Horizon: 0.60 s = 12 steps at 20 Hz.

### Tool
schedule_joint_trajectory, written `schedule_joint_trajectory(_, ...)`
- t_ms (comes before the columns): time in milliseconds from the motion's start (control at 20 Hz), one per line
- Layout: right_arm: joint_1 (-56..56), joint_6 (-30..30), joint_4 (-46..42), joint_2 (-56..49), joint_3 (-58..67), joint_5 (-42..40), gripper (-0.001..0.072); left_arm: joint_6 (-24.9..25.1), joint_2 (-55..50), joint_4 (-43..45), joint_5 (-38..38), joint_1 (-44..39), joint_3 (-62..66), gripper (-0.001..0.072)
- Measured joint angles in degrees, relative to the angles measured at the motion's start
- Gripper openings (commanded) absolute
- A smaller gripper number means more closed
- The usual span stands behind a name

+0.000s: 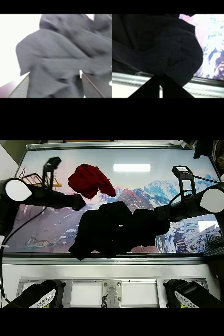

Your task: Fold the clothes and pants, and hang the long-sleeved shirts on hangers.

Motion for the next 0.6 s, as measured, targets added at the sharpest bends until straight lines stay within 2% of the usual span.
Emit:
schedule_joint_trajectory(200,0.0,0.0,0.04,0.0,0.0,0.0,0.0019,-1.2,-4.48,10.69,2.05,5.33,1.25,0.0694)
schedule_joint_trajectory(400,0.0,0.0,0.07,0.0,0.0,0.0,0.0019,-3.72,-12.26,24.0,6.93,8.85,1.6,0.0694)
schedule_joint_trajectory(600,0.0,0.0,0.07,0.0,0.0,0.0,0.0018,-4.85,-20.17,32.89,12.07,11.32,1.68,0.0683)
